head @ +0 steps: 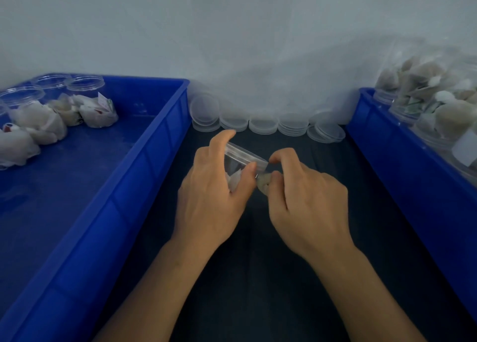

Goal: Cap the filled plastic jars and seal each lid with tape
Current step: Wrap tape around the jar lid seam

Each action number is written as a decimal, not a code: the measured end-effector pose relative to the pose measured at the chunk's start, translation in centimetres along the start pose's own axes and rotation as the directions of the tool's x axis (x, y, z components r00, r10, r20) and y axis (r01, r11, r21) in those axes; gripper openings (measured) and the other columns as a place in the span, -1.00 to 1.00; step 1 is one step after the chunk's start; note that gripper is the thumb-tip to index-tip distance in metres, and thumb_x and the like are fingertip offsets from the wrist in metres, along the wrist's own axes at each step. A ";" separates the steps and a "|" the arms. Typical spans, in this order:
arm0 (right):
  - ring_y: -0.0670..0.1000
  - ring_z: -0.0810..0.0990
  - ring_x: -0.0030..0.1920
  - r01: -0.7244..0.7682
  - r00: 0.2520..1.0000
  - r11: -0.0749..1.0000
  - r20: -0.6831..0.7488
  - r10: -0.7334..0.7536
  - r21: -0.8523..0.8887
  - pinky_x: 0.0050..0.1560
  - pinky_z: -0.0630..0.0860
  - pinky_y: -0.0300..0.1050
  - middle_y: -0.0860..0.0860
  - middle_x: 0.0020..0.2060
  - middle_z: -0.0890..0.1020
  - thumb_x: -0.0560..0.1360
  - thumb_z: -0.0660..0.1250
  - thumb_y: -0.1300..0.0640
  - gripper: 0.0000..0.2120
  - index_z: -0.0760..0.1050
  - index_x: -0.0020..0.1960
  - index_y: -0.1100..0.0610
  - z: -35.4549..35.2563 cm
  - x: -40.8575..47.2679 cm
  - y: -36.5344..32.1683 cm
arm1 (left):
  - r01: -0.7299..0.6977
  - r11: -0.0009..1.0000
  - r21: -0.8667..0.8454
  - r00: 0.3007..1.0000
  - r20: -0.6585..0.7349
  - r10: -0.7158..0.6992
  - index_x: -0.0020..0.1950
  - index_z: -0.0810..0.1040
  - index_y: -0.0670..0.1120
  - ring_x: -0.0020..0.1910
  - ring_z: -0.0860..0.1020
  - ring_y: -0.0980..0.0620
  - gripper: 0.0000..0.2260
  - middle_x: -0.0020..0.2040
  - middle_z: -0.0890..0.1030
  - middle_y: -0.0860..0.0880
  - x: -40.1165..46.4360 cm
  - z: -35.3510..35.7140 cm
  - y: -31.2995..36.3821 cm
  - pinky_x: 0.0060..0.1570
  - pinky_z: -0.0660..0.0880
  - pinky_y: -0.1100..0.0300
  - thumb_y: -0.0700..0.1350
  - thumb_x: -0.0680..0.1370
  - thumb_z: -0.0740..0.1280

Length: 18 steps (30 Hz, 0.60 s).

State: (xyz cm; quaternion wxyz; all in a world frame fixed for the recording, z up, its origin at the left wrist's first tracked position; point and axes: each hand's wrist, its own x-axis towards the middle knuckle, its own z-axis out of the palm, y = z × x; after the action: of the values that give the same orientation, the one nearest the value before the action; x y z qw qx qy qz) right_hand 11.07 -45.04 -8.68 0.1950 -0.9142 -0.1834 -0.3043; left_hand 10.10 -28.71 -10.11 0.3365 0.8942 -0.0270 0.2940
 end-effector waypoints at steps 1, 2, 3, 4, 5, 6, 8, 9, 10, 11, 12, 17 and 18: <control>-0.12 0.39 -0.51 0.001 1.000 1.000 0.008 -0.001 -0.011 -0.46 0.43 -0.08 -0.16 -0.42 0.43 0.64 0.14 0.02 -0.90 0.41 0.08 -0.02 0.0 0.0 -0.1 | -0.008 1.000 0.008 1.000 -0.001 0.008 0.56 0.19 0.26 -0.03 0.48 0.27 -0.48 0.25 0.44 0.09 0.0 0.0 -0.1 -0.18 0.36 0.36 0.38 0.63 0.10; -0.12 0.38 -0.50 0.004 1.000 1.000 0.014 -0.004 -0.022 -0.44 0.42 -0.07 -0.16 -0.42 0.42 0.64 0.14 0.01 -0.90 0.41 0.07 -0.02 0.0 0.1 -0.2 | -0.010 1.000 0.016 1.000 0.000 0.010 0.54 0.21 0.28 -0.03 0.47 0.28 -0.51 0.25 0.44 0.07 0.0 0.0 -0.1 -0.19 0.33 0.37 0.37 0.63 0.10; -0.13 0.38 -0.50 0.008 1.000 1.000 0.016 -0.007 -0.029 -0.43 0.41 -0.07 -0.16 -0.41 0.42 0.65 0.14 -0.01 -0.89 0.42 0.07 -0.03 0.1 0.1 -0.2 | -0.006 1.000 0.023 1.000 -0.001 0.006 0.51 0.25 0.28 -0.03 0.47 0.28 -0.54 0.25 0.44 0.06 0.0 0.0 -0.2 -0.21 0.33 0.37 0.37 0.63 0.09; -0.14 0.38 -0.49 0.011 1.000 0.999 0.013 -0.010 -0.033 -0.40 0.41 -0.07 -0.17 -0.40 0.42 0.65 0.15 -0.03 -0.88 0.43 0.07 -0.03 0.1 0.1 -0.2 | -0.001 1.000 0.030 1.000 -0.004 0.002 0.47 0.28 0.27 -0.04 0.48 0.27 -0.56 0.23 0.44 0.05 0.0 0.1 -0.3 -0.23 0.34 0.37 0.37 0.63 0.09; -0.12 0.39 -0.47 0.012 1.000 0.999 0.008 -0.012 -0.035 -0.38 0.42 -0.06 -0.17 -0.39 0.42 0.66 0.17 -0.05 -0.87 0.44 0.09 -0.02 0.1 0.1 -0.1 | 0.001 0.999 0.038 1.000 -0.010 -0.001 0.43 0.30 0.26 -0.06 0.48 0.27 -0.59 0.21 0.44 0.06 0.0 0.2 -0.3 -0.25 0.34 0.37 0.36 0.63 0.09; -0.10 0.41 -0.46 0.012 1.000 0.999 0.002 -0.012 -0.037 -0.35 0.43 -0.05 -0.18 -0.37 0.44 0.66 0.21 -0.06 -0.85 0.46 0.11 -0.01 0.1 0.1 -0.1 | 0.001 0.999 0.044 1.000 -0.016 0.000 0.40 0.32 0.25 -0.08 0.48 0.26 -0.61 0.19 0.42 0.07 0.0 0.3 -0.3 -0.26 0.35 0.36 0.36 0.63 0.10; -0.07 0.43 -0.44 0.008 1.000 0.999 -0.008 -0.009 -0.040 -0.33 0.46 -0.01 -0.17 -0.34 0.46 0.65 0.25 -0.06 -0.84 0.47 0.14 0.01 0.2 0.1 0.0 | -0.003 0.999 0.048 1.000 -0.025 0.005 0.37 0.32 0.24 -0.09 0.49 0.25 -0.63 0.16 0.41 0.08 0.0 0.4 -0.2 -0.27 0.37 0.35 0.36 0.63 0.12; -0.07 0.44 -0.44 0.007 1.000 0.999 -0.014 -0.008 -0.038 -0.32 0.47 -0.01 -0.16 -0.34 0.48 0.65 0.26 -0.06 -0.83 0.48 0.15 0.01 0.3 0.1 0.0 | -0.004 0.999 0.045 1.000 -0.028 0.006 0.36 0.32 0.24 -0.09 0.50 0.25 -0.63 0.16 0.41 0.08 0.0 0.4 -0.2 -0.27 0.39 0.35 0.35 0.62 0.13; -0.06 0.45 -0.44 0.006 1.000 0.999 -0.019 -0.006 -0.036 -0.32 0.47 -0.01 -0.16 -0.33 0.49 0.65 0.28 -0.06 -0.83 0.48 0.15 0.01 0.3 0.1 -0.1 | -0.004 0.999 0.041 1.000 -0.031 0.005 0.36 0.33 0.24 -0.09 0.50 0.24 -0.63 0.17 0.41 0.08 0.0 0.4 -0.2 -0.27 0.39 0.35 0.35 0.62 0.13; -0.06 0.45 -0.43 0.003 1.000 0.999 -0.023 -0.003 -0.034 -0.32 0.47 -0.01 -0.16 -0.33 0.50 0.64 0.29 -0.06 -0.82 0.48 0.16 0.01 0.3 0.1 -0.1 | -0.003 0.999 0.038 0.999 -0.034 0.005 0.35 0.33 0.23 -0.09 0.50 0.24 -0.64 0.17 0.42 0.08 0.0 0.4 -0.2 -0.27 0.39 0.35 0.34 0.62 0.14; -0.06 0.46 -0.43 0.000 1.000 0.999 -0.026 -0.001 -0.035 -0.31 0.47 -0.02 -0.16 -0.32 0.51 0.64 0.29 -0.07 -0.81 0.48 0.17 0.01 0.3 0.0 -0.1 | -0.003 0.999 0.034 0.999 -0.036 0.004 0.35 0.33 0.23 -0.09 0.50 0.24 -0.64 0.17 0.42 0.08 0.0 0.4 -0.1 -0.27 0.38 0.35 0.34 0.62 0.14; -0.04 0.47 -0.43 -0.019 1.000 0.999 -0.020 0.018 -0.048 -0.30 0.45 -0.02 -0.14 -0.33 0.52 0.64 0.28 -0.09 -0.80 0.46 0.15 0.00 0.2 0.0 -0.4 | -0.014 1.000 -0.003 1.000 -0.025 0.013 0.36 0.32 0.21 -0.04 0.51 0.24 -0.59 0.20 0.42 0.08 -0.1 0.2 0.2 -0.21 0.43 0.32 0.36 0.59 0.14; -0.04 0.46 -0.43 -0.027 1.000 0.998 -0.014 0.027 -0.051 -0.30 0.45 -0.01 -0.14 -0.34 0.51 0.64 0.29 -0.09 -0.82 0.46 0.14 0.00 0.2 0.0 -0.5 | -0.013 1.000 -0.015 1.000 -0.021 0.013 0.36 0.33 0.21 -0.04 0.52 0.23 -0.56 0.20 0.42 0.07 -0.2 0.1 0.3 -0.19 0.47 0.29 0.38 0.57 0.16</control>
State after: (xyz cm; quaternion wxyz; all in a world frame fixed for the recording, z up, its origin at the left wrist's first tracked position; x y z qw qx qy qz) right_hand 10.93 -44.52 -8.76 0.1770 -0.9192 -0.1619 -0.3123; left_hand 9.96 -29.03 -10.13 0.3416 0.8883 -0.0316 0.3054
